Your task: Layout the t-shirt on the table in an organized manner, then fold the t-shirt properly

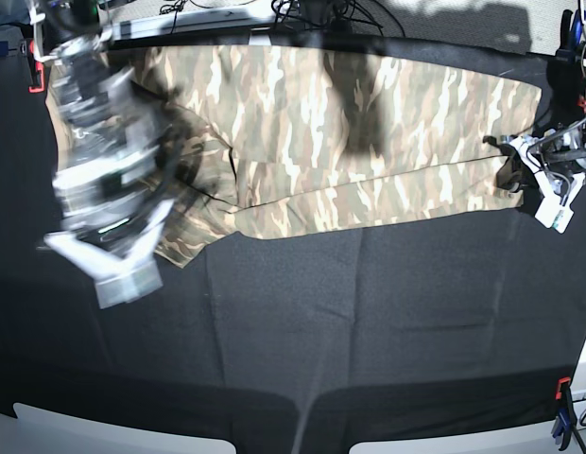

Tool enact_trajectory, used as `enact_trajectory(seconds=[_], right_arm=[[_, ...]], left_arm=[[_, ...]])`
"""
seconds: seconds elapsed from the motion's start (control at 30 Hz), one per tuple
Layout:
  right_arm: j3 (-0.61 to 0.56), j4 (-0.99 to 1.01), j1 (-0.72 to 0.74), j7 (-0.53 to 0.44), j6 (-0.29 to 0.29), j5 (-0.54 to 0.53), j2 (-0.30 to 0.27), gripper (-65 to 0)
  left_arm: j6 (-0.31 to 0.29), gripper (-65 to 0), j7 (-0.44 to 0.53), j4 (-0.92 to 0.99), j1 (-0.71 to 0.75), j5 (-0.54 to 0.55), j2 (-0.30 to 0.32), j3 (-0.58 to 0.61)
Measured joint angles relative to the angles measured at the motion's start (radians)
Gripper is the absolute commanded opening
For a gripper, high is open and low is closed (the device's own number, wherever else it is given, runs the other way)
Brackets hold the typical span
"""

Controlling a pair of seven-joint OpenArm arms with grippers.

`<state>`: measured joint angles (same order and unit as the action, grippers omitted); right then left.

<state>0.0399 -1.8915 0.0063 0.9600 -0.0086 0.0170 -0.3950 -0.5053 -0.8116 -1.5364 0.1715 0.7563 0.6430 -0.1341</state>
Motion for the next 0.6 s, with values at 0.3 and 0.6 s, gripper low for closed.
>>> enact_trajectory(seconds=[0.3,0.6], right_arm=[[0.439,0.245,0.002,-0.022,0.356,-0.424,-0.002,-38.1],[0.568,0.575,0.101,0.195,0.623,-0.747,0.002,-38.1]], left_arm=[[0.0,-65.0,0.003,0.0,0.0,0.0,-0.001,0.0],[0.0,-65.0,0.003,0.0,0.0,0.0,-0.037,0.0]])
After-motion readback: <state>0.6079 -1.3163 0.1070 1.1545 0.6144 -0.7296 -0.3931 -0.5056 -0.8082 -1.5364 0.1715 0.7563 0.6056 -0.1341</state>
